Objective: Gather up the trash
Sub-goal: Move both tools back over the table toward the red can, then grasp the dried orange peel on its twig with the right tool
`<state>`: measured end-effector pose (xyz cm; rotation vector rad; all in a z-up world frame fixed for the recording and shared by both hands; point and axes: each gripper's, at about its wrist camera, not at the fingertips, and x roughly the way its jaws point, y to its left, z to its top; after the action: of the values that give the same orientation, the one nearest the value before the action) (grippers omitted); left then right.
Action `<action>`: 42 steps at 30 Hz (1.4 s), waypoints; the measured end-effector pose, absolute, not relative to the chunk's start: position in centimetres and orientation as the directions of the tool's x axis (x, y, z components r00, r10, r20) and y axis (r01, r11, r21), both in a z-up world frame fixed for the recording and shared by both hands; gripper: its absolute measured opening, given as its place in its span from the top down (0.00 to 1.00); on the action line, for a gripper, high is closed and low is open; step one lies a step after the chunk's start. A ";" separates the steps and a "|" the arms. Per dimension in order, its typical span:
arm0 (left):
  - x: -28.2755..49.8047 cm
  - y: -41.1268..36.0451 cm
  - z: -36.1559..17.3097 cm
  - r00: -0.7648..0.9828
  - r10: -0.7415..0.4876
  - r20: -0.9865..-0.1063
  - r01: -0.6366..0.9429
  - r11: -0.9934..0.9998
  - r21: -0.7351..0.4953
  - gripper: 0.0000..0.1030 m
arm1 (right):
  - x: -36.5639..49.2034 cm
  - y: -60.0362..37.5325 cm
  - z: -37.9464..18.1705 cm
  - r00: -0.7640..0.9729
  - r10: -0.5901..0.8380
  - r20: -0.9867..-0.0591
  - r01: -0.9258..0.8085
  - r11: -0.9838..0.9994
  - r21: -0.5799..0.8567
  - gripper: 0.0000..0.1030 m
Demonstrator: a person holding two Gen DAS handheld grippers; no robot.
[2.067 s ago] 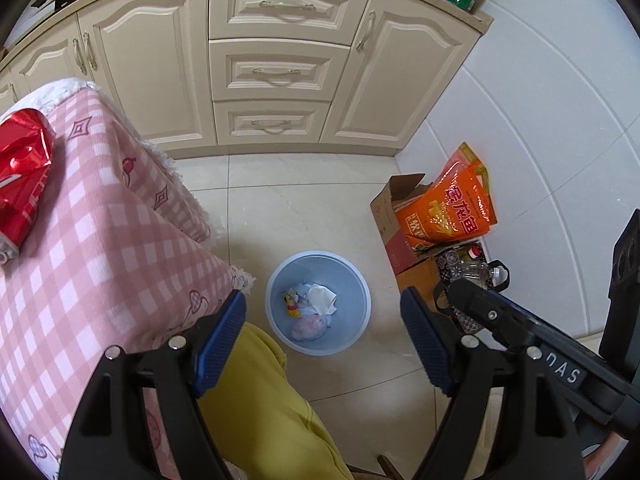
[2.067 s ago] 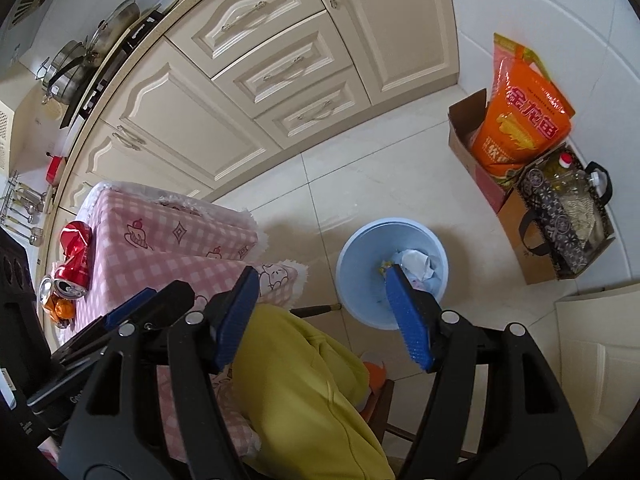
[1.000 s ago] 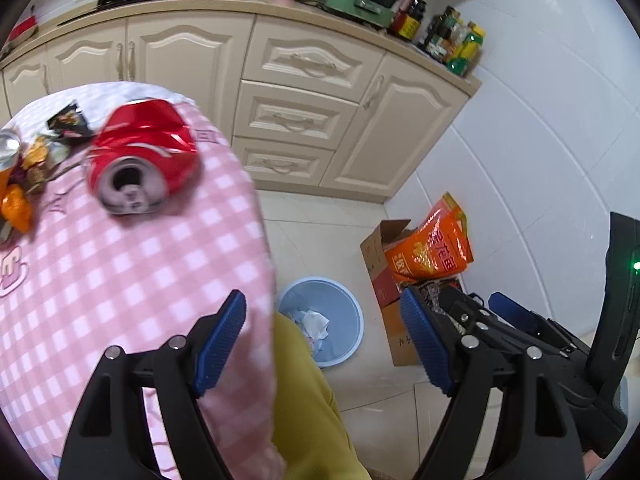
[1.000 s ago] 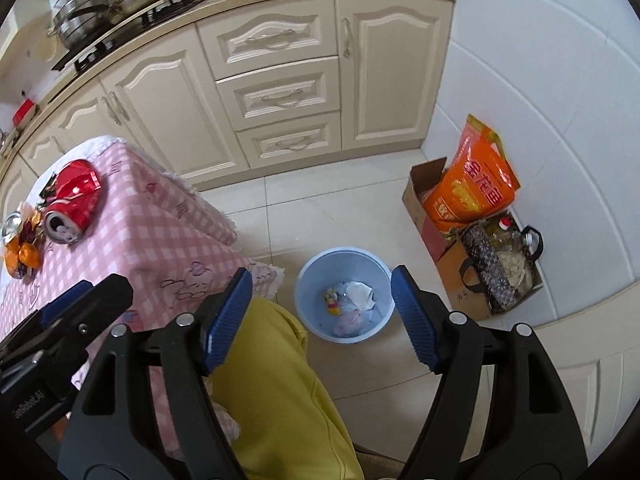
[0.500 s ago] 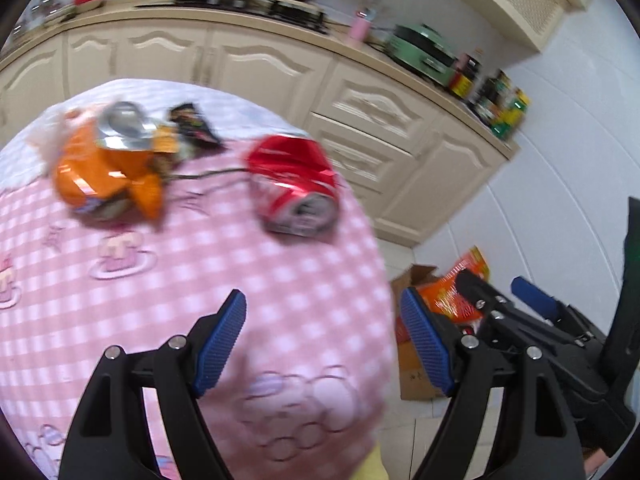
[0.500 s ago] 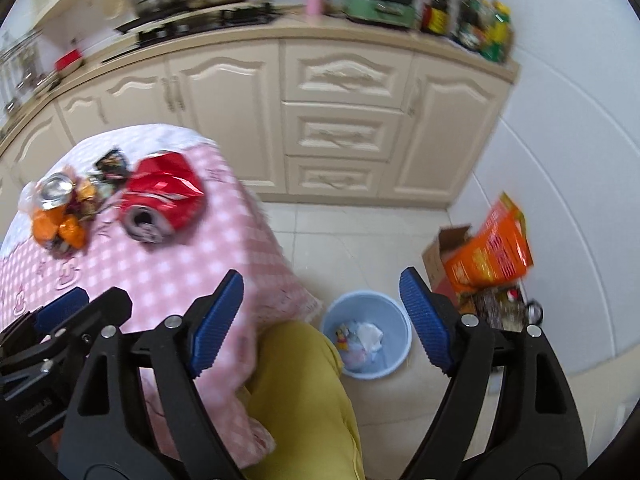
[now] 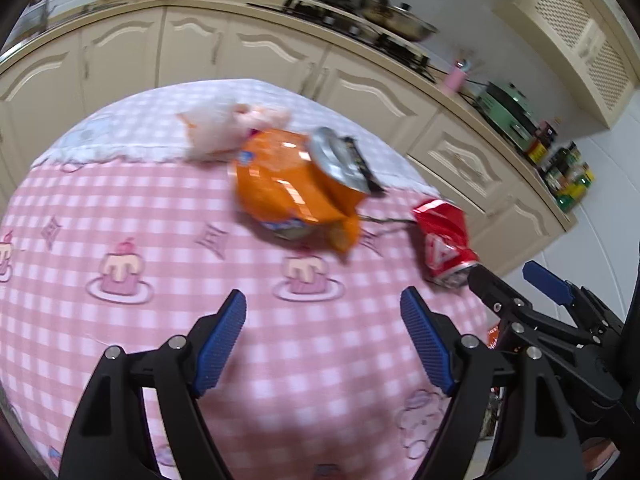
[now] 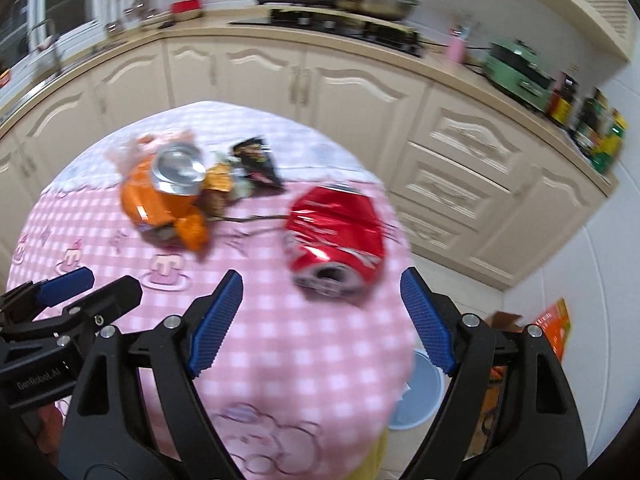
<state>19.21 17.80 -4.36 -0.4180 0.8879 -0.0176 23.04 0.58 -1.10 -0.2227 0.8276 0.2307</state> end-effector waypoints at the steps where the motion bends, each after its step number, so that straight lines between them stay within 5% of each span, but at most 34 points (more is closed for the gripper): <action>1: 19.2 18.5 -4.5 0.634 -0.184 -0.751 -0.168 0.916 -0.366 0.25 | 23.1 1.2 -1.2 0.648 0.130 -0.750 -0.307 0.946 -0.101 0.22; 10: 19.4 22.3 -5.7 0.635 -0.172 -0.753 -0.222 0.893 -0.392 0.25 | 25.1 6.0 -3.4 0.602 0.125 -0.789 -0.389 0.908 -0.152 0.23; 15: 19.6 23.8 -6.4 0.630 -0.177 -0.756 -0.241 0.881 -0.407 0.25 | 26.5 7.6 -4.9 0.563 0.113 -0.819 -0.398 0.905 -0.148 0.34; 18: 19.7 24.5 -6.9 0.625 -0.188 -0.757 -0.250 0.871 -0.423 0.25 | 27.4 8.3 -6.0 0.527 0.122 -0.841 -0.405 0.906 -0.123 0.45; 21: 20.0 24.8 -7.3 0.620 -0.194 -0.761 -0.258 0.865 -0.430 0.25 | 28.1 8.9 -6.8 0.490 0.147 -0.859 -0.421 0.903 -0.085 0.67; 26: 20.4 24.9 -8.1 0.603 -0.201 -0.772 -0.261 0.865 -0.429 0.25 | 29.2 9.4 -7.6 0.471 0.171 -0.865 -0.406 0.913 -0.041 0.72; 28: 20.3 24.8 -8.0 0.606 -0.199 -0.770 -0.257 0.867 -0.427 0.25 | 29.4 9.3 -7.7 0.449 0.221 -0.866 -0.417 0.909 0.016 0.92; 42: 20.8 25.2 -7.1 0.621 -0.184 -0.762 -0.251 0.874 -0.416 0.25 | 27.1 7.5 -4.5 0.523 0.274 -0.807 -0.442 0.897 0.018 0.96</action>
<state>20.78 25.15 -7.09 -0.5239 0.9112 0.0405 27.06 7.52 -4.48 -0.1980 0.9266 0.4318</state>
